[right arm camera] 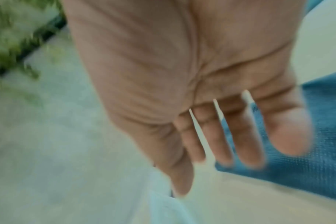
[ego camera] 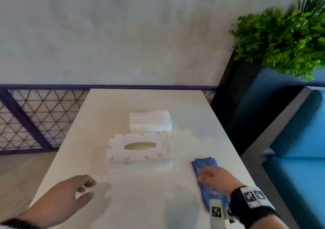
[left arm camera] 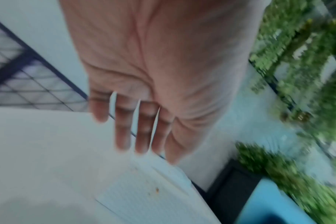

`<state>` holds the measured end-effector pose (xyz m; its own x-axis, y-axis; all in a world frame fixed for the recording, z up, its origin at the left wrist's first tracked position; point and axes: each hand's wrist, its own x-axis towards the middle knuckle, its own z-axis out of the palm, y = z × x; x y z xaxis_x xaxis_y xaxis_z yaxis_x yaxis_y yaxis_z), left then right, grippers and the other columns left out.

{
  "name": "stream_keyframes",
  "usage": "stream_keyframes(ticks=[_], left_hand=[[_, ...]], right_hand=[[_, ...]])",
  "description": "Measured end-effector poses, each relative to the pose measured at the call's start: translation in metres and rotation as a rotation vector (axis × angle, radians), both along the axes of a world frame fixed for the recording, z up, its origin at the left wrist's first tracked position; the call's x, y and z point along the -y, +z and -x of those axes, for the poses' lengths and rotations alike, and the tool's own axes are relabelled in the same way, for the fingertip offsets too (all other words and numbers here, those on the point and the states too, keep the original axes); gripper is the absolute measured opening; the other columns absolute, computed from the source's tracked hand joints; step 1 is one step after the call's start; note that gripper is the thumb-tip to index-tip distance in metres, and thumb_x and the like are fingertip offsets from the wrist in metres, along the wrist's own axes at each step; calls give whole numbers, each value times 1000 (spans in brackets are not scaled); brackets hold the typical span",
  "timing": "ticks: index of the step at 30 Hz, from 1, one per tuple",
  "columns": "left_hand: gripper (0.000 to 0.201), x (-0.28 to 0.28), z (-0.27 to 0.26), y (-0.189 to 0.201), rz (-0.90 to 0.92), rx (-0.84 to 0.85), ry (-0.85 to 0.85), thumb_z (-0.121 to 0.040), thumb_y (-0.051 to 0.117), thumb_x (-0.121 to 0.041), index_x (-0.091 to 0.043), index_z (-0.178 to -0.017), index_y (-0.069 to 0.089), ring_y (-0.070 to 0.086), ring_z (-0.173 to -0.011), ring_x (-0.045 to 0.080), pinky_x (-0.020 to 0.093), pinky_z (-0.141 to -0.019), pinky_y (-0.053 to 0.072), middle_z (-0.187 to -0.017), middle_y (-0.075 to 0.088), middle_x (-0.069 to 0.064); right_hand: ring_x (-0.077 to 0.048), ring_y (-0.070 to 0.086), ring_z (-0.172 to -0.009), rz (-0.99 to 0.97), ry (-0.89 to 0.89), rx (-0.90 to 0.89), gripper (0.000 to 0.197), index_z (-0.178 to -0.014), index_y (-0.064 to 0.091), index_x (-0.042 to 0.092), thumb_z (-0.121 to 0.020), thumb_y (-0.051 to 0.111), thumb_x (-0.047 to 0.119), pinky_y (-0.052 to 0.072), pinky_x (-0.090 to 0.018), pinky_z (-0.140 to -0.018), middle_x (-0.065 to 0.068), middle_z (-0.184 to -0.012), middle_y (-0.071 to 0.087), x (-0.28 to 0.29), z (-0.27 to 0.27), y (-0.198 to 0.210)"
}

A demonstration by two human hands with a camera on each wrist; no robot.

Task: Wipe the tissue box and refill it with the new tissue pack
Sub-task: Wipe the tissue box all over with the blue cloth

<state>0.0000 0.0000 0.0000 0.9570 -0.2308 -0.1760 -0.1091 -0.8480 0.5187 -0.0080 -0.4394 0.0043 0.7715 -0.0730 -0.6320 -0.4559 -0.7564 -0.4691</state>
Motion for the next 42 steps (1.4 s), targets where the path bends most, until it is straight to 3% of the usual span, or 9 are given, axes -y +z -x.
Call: stream_keyframes(ticks=[4,8,15,18,21,26,28,33,42], left_hand=[[63,58,-39,-2,-226,133,-92,-84,62,-46,-37,-140,36,42,-127,15,38,-99,31,-145,36,-13],[94,89,-62,-24,-427,109,-141,-76,63,-45,-27,-152,10,10,-146,19,48,-109,19,-160,8,-8],[84,109,-80,-34,-612,37,-169,-81,53,-14,-24,-151,8,-2,-149,21,54,-113,11,-161,7,-6],[81,108,-78,-37,-614,49,-177,-78,49,-2,-26,-148,16,-3,-149,21,55,-112,11,-159,14,-7],[83,104,-78,-39,-568,98,-203,-76,46,1,-28,-147,15,-1,-149,19,54,-113,11,-155,27,-7],[92,97,-72,-42,-411,79,-102,-74,54,-4,-31,-149,8,7,-147,12,48,-111,13,-155,27,-8],[91,97,-70,-42,-429,79,-88,-76,54,-7,-29,-150,7,8,-147,11,47,-111,14,-157,22,-8],[87,95,-71,-40,-423,69,-59,-75,56,-10,-27,-149,12,13,-145,11,48,-111,8,-150,36,-2],[82,89,-74,-43,-288,42,-71,-70,58,-7,-33,-141,23,29,-132,12,46,-109,11,-129,55,-16]], right_hand=[[-26,52,-126,438,150,122,55,-132,50,14,-80,67,18,43,-31,-97,-6,-136,54,-12,-38,-23],[-35,27,-142,612,165,-195,99,-152,-3,31,-76,59,26,34,-48,-111,-3,-161,4,-13,-26,-64],[-27,43,-133,696,262,-105,50,-142,39,17,-93,51,16,37,-32,-107,-7,-147,40,-22,-20,-58],[-26,44,-133,517,206,-150,52,-145,35,13,-95,50,15,43,-29,-100,-7,-151,35,-20,-31,-32],[-27,55,-120,318,99,277,45,-131,56,21,-88,50,11,46,-26,-94,-6,-134,56,-34,-44,3],[-24,38,-130,480,788,625,55,-133,46,29,-83,51,7,37,-34,-101,3,-139,48,-122,-67,31],[-27,32,-134,589,1053,556,63,-143,32,31,-87,51,10,36,-41,-99,4,-149,36,-164,-70,19],[-42,23,-139,613,1064,247,67,-152,11,25,-97,47,15,32,-52,-109,-5,-160,7,-196,-65,-11],[-40,45,-118,726,971,202,53,-147,25,17,-95,38,12,38,-46,-98,-19,-150,27,-129,-65,-7]])
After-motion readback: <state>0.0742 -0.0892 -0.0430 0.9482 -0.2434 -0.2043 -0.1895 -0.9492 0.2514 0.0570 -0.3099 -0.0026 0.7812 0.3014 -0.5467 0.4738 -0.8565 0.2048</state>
